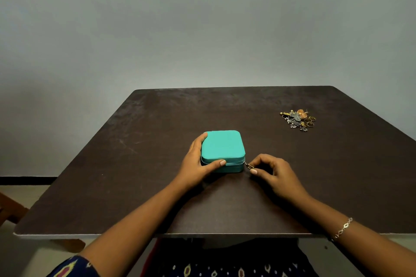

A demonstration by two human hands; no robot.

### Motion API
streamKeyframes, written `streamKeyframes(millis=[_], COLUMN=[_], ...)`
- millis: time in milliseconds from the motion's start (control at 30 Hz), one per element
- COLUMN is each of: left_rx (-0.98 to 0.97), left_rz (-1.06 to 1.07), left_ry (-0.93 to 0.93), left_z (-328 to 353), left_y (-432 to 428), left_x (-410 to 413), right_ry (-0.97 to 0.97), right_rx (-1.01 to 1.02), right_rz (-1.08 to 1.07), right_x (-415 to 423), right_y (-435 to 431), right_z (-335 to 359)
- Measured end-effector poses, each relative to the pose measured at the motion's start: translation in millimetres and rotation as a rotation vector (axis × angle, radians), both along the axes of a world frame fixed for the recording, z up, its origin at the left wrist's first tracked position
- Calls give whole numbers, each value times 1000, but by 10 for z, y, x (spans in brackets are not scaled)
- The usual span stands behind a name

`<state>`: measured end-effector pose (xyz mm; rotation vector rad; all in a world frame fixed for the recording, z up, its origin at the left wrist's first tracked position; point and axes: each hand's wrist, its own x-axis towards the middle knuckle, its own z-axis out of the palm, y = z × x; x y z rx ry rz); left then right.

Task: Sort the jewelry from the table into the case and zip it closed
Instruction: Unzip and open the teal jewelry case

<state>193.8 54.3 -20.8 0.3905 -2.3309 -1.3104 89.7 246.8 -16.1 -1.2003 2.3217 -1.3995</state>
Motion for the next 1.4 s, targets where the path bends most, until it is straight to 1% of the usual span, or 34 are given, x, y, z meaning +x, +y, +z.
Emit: streamKeyframes(millis=[67,167,200,267,300,333,400,467,533,667,767,867,933,1100,1400], left_rx=[-10,-31,-48,-112,-177,-286,-611,-856,-942,-944,-839,-669,-630,-620,-567], left_rz=[5,-6,-10,55,141,241,379,362,345,379,384,349,354,349,367], left_ry=[6,4,-6,-5,30,92,240,294,239,14,-139,-143,-138,-241,-235], left_z=[-3,-20,-27,-9,3,5,-24,-75,-92,-98,-69,-27,-25,25,68], left_y=[5,-3,3,51,95,151,295,456,592,677,659,685,693,703,785], left_x=[-1,-6,-4,25,54,85,127,145,157,95,19,8,3,11,-30], right_ry=[40,145,152,83,37,21,66,110,139,71,58,61,74,79,62], right_rx=[-7,65,67,-31,-96,-146,-148,-69,-33,-34,-39,-49,-50,-59,-60], right_rz=[56,184,195,98,26,-26,-21,64,139,203,184,171,171,177,171], right_x=[37,71,75,64,47,27,10,2,-27,-53,-54,-53,-55,-64,-36], right_y=[-12,-44,-56,-64,-61,-58,-64,-81,-103,-132,-137,-143,-144,-139,-131], right_z=[9,-22,-31,-19,-12,-11,-14,-51,-101,-130,-132,-136,-140,-141,-104])
